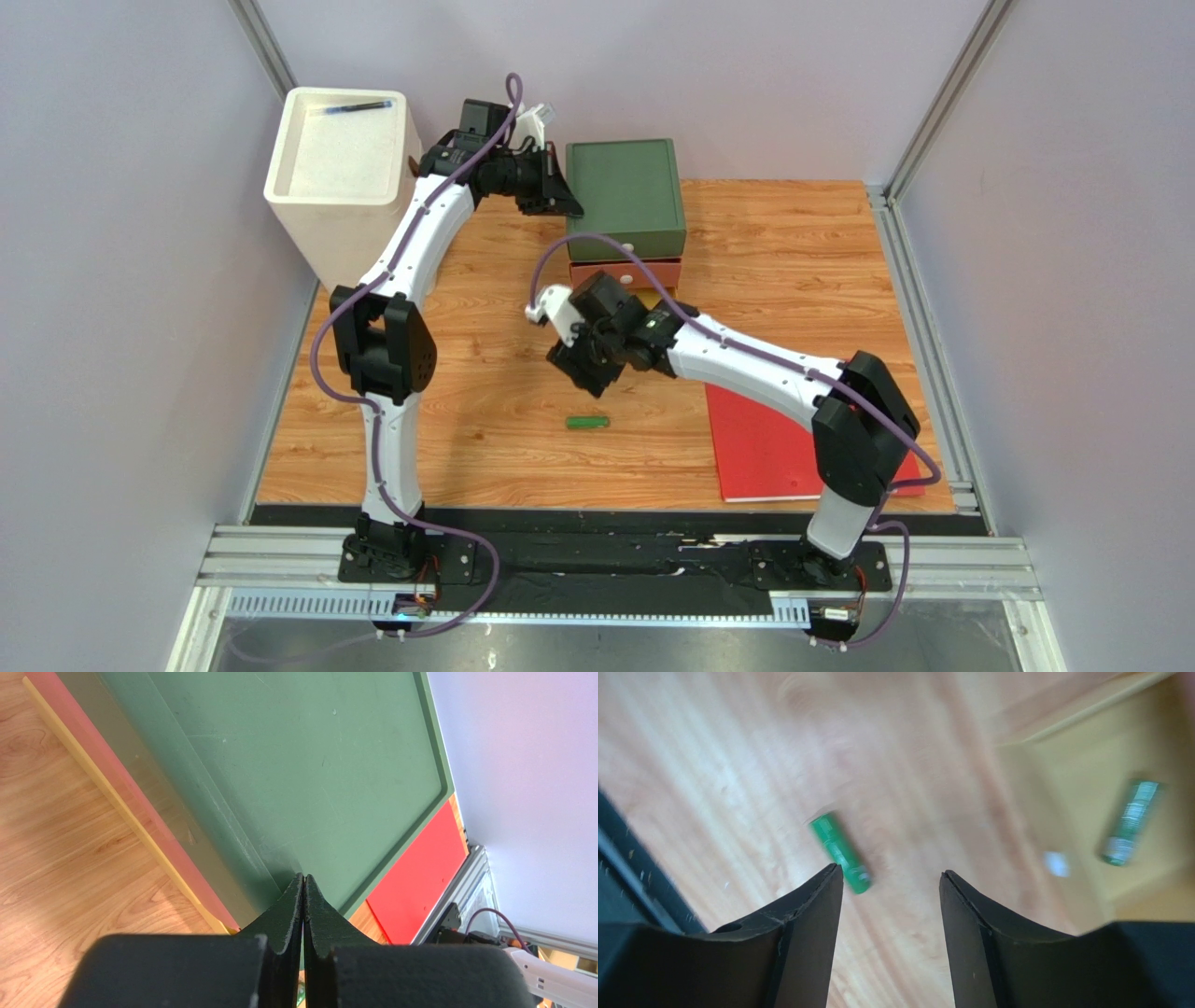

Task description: Organize the makeup

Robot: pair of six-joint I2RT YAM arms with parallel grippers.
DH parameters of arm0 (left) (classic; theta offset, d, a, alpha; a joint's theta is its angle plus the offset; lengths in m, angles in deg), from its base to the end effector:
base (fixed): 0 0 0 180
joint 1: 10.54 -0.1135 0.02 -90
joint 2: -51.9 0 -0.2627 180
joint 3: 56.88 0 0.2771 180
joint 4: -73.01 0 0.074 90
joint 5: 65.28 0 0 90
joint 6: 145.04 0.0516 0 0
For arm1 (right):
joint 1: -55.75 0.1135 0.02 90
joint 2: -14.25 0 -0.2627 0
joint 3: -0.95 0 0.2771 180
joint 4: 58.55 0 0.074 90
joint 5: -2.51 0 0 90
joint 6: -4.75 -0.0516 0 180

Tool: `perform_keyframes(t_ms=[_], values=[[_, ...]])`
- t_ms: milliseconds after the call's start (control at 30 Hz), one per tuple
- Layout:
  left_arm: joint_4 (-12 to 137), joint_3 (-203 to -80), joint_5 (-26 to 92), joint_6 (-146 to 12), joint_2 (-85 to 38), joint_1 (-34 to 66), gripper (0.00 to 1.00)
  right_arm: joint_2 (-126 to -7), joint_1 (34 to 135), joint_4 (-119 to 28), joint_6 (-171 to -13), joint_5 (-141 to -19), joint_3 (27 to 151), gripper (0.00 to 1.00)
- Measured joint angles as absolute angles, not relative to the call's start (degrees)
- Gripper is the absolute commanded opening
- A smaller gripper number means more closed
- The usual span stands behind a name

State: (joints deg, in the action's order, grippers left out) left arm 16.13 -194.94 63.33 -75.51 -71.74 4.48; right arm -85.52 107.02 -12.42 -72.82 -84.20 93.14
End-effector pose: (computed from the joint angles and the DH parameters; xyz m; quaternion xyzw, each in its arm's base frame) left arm 0.4922 -0.1654 0.3240 0.0920 0.8691 -0.4041 0.2701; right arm 0.2564 0.3245 0.2347 -0.5088 0.8021 0.1292 0.2845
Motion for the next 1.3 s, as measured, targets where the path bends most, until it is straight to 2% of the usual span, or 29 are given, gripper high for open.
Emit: perform_keyframes(t_ms=[233,400,1000,1300], values=[[16.2,-194.9,63.5,-75.5,-71.7,4.5,0.01,-91.6,114.7,-9.2,-70.1,-82.3,91.1,0.54],[16.7,-194.4,63.9,-75.5,-71.6,4.4,0.01,-97.2,116.4,-9.0,-69.9,-83.6,91.3,0.54],[17.1,-193.9,64.6,-75.5,-71.5,4.3,0.01,-97.8,115.9,-11.2,-71.0,-95.0,93.0,0.54],[17.2,-193.9,64.6,-75.5,-71.5,4.3,0.01,-93.9,109.2,-12.8,-73.4,-96.7,96.5,0.55]])
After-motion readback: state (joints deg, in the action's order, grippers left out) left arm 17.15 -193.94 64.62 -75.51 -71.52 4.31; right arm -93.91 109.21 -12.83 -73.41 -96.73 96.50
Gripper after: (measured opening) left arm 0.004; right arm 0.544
